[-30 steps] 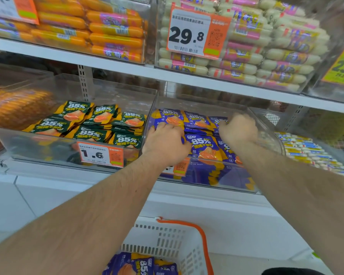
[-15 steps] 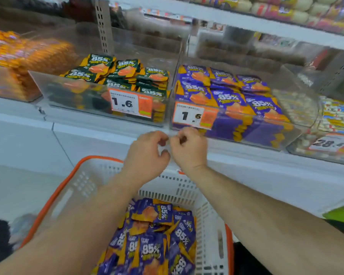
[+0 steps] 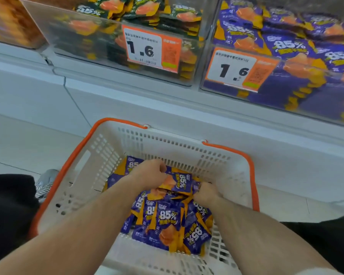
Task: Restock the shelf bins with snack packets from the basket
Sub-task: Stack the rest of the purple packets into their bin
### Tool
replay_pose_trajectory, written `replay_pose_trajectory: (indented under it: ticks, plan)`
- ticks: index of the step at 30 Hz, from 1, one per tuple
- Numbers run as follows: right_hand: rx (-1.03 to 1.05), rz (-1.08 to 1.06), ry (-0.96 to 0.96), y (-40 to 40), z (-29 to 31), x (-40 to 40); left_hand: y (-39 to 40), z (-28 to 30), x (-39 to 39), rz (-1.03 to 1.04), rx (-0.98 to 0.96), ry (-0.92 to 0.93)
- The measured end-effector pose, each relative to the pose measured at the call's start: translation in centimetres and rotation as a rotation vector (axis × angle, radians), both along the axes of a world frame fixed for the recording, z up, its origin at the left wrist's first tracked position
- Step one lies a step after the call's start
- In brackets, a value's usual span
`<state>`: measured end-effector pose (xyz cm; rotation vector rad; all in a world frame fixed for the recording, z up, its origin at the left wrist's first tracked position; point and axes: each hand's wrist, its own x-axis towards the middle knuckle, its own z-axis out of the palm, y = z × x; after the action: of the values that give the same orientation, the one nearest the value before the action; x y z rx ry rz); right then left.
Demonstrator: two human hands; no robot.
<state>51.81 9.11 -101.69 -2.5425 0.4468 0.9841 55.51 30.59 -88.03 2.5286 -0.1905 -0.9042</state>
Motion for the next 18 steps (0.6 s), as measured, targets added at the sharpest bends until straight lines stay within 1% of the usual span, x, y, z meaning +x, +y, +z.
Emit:
replay_pose_trajectory:
  ticks: [2, 6, 8, 10, 14, 16, 18]
  plan:
    - [-0.079, -0.005, 0.044, -0.8, -1.6, -0.2, -0.1, -0.3, 0.2, 0.017, -0.015, 0.004]
    - [-0.132, 0.003, 0.092, -0.3, 0.2, -0.3, -0.4, -0.8, 0.4, 0.030, -0.019, 0.007]
    - [-0.141, 0.072, 0.128, -0.1, 0.9, -0.1, -0.5, -0.7, 0.2, 0.016, -0.017, 0.015]
    - [-0.122, 0.149, 0.116, 0.0, 1.7, 0.5, -0.6, -0.8, 0.1, 0.007, -0.018, 0.020]
    - [-0.103, 0.226, 0.036, 0.0, 5.9, 2.5, -0.8, -0.3, -0.1, 0.027, -0.058, 0.021]
    - [-0.090, 0.249, -0.044, -0.3, 9.0, 3.7, -1.1, 0.3, -0.1, 0.031, -0.089, 0.024]
    - [-0.085, 0.311, -0.085, -0.3, 12.5, 4.9, -1.2, 1.2, 0.0, 0.040, -0.134, 0.017]
